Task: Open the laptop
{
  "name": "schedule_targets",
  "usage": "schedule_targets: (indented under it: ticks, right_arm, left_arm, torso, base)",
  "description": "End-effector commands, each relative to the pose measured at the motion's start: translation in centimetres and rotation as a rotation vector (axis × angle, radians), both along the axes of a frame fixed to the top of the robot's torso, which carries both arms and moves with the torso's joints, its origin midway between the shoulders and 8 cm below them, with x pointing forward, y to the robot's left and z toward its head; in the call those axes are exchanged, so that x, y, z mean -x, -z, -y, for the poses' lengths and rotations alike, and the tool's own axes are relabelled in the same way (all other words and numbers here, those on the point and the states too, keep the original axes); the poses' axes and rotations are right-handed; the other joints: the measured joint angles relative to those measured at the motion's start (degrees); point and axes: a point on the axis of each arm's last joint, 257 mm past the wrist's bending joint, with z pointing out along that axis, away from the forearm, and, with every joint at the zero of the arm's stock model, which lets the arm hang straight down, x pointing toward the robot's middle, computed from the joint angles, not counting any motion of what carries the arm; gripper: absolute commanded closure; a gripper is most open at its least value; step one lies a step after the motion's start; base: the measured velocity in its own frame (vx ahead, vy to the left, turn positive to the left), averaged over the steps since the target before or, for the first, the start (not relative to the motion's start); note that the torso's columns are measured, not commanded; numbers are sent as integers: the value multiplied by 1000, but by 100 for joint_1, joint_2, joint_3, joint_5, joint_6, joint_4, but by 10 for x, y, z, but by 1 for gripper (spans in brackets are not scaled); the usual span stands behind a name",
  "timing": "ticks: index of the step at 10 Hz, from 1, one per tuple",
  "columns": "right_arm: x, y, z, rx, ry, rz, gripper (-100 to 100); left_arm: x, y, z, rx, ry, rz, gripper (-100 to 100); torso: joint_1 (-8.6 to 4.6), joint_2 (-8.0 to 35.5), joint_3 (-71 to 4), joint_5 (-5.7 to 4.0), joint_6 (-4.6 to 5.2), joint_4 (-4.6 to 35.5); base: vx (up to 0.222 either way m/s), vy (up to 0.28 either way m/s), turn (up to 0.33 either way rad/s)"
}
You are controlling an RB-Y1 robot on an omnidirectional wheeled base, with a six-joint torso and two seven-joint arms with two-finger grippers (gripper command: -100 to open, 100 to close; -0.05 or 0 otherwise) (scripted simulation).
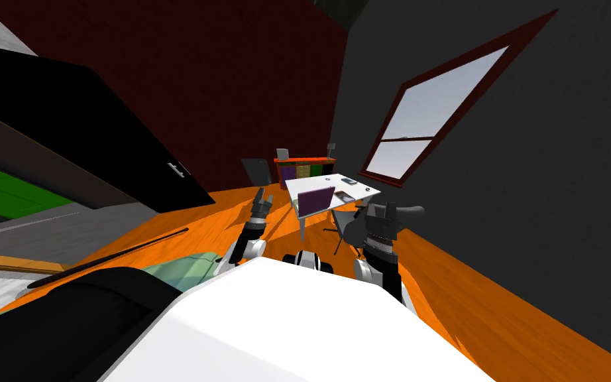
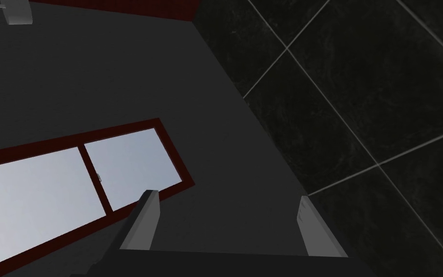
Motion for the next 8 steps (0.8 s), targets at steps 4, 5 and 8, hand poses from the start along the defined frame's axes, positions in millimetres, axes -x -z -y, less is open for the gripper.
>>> schedule_targets:
  ticks: [4, 5, 8]
  right_arm:
    - [0, 0, 0, 0, 0, 0, 0]
    - [0, 0, 0, 0, 0, 0, 0]
    - [0, 0, 0, 0, 0, 0, 0]
  left_arm:
    - [-16, 18, -25, -76, -72, -104, -100]
    - [-18, 21, -31, -88, -88, -124, -100]
    - [-26, 31, -51, -121, -143, -186, -100]
  torso:
    - [-2, -1, -1, 0, 0, 0]
    - [3, -4, -3, 1, 0, -1]
    - [-1, 1, 0, 0, 0, 1]
  base:
    - [-2, -83, -73]
    - [1, -84, -64]
    - [-5, -100, -76]
